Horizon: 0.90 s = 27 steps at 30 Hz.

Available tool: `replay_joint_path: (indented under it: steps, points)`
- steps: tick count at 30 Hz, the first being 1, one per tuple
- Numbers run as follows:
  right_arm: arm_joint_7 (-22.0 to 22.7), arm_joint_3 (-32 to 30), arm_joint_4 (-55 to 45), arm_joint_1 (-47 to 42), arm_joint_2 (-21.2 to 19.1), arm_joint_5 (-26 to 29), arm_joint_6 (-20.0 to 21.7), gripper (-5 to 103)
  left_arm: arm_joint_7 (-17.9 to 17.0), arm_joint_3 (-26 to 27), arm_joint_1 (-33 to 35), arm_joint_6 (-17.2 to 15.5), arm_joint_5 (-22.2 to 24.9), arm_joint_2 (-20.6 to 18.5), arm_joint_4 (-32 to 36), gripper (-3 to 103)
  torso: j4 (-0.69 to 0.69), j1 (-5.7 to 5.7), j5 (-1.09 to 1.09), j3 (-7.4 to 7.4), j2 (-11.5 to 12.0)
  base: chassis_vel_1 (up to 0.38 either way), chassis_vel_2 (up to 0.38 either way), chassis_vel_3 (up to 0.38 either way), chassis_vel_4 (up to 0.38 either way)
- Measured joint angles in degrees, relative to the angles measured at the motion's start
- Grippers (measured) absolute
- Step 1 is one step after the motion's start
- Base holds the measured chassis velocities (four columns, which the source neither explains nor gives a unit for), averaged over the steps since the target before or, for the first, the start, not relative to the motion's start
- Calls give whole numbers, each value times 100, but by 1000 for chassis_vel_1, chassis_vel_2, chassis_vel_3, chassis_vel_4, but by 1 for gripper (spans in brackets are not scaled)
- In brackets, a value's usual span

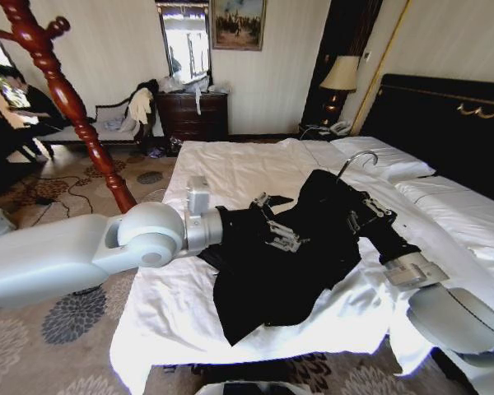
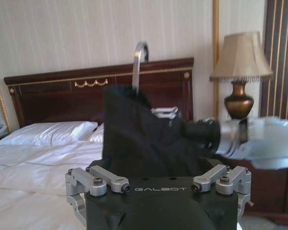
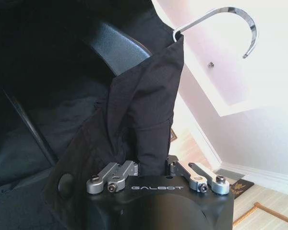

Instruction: Pick up the clothes from the bed and hang them on the clothes hanger.

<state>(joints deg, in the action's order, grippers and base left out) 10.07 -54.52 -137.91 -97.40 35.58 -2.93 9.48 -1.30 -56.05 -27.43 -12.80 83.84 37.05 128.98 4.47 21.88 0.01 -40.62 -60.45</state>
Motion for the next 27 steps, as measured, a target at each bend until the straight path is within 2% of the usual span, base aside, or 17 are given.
replay_joint_path:
  steps: [4, 10, 12, 13, 15, 17, 20, 21, 22, 24, 27]
  points:
    - [5, -34, 21, -47, 54, -116, -118, 23, -45, -169, -52, 17, -148, 151, -195, 102, 0, 0, -1, 0, 0, 0, 0, 0, 0]
    - [11, -65, 25, -33, 69, -159, -176, 23, -122, -215, -39, 12, -95, 192, -168, 94, -1, 0, -1, 0, 0, 0, 0, 0, 0]
    - [11, -65, 10, -27, 57, -166, -179, 23, -135, -239, -4, 7, -99, 185, -168, 84, -1, 0, -1, 0, 0, 0, 0, 0, 0]
    - [11, -65, 10, -27, 57, -166, -179, 23, -135, -239, -4, 7, -99, 185, -168, 84, -1, 0, -1, 0, 0, 0, 0, 0, 0]
    - [11, -61, 1, -35, 57, -188, -186, 23, -152, -245, 66, 0, -76, 152, -168, 73, 0, 0, -1, 0, 0, 0, 0, 0, 0]
    - [11, -59, -2, -41, 60, -208, -196, 23, -162, -246, 106, -1, -59, 137, -168, 73, -1, 0, -1, 0, 0, 0, 0, 0, 0]
    - [12, -54, -25, -63, 73, -251, -221, 23, -332, -196, 266, -2, 319, 118, -123, 56, -1, 0, -1, 0, 0, 0, 0, 0, 0]
    - [17, -48, -48, -74, 76, -239, -219, 23, -366, -175, 310, -2, 346, 121, -135, 51, -1, 0, -1, 0, 0, 0, 0, 0, 0]
    - [17, -48, -48, -74, 76, -239, -219, 23, -366, -175, 310, -2, 346, 121, -135, 51, -1, 0, -1, 0, 0, 0, 0, 0, 0]
    - [24, -36, -99, -83, 82, -218, -211, 23, -384, -168, 352, -1, 345, 138, -177, 40, 0, 0, -1, 0, 0, 0, 0, 0, 0]
    - [26, -30, -119, -82, 85, -220, -210, 23, -387, -169, 369, 1, 342, 159, -193, 34, -1, 0, -1, 0, 0, 0, 0, 0, 0]
